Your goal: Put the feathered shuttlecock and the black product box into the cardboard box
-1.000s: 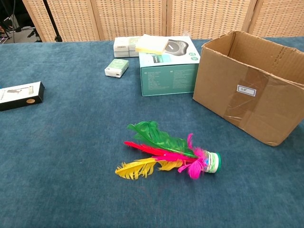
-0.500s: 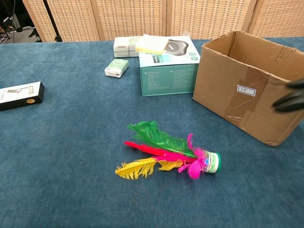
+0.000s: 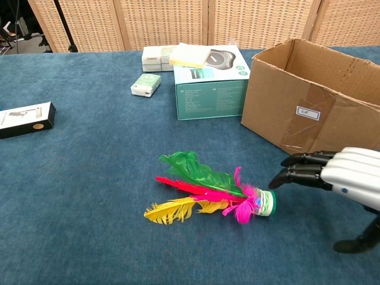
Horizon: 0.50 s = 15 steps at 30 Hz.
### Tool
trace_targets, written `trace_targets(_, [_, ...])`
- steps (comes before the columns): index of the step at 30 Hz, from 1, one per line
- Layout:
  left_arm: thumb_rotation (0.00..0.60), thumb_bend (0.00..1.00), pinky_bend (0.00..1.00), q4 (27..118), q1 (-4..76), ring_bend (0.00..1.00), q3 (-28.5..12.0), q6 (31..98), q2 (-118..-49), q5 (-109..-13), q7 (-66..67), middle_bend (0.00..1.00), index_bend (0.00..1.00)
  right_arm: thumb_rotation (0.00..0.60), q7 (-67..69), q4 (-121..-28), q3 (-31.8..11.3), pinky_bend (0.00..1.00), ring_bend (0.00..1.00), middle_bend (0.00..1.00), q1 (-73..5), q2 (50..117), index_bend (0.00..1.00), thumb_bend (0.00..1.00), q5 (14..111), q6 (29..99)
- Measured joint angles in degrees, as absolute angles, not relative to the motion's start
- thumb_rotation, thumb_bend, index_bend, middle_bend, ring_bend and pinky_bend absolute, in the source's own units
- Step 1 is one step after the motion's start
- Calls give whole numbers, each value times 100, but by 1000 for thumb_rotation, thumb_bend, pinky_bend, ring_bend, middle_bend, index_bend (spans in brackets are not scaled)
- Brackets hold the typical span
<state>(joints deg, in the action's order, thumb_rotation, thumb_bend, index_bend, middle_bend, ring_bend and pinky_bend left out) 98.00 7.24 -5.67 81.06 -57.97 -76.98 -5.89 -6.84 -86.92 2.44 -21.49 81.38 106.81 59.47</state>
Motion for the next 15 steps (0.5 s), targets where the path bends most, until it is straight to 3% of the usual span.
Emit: trace_targets(15, [600, 0, 0, 9823, 722, 0, -579, 8044, -5782, -7677, -601, 0, 0, 600, -1411, -8881, -116, 210, 177, 270, -2294, 8695, 224, 80, 9620, 5637])
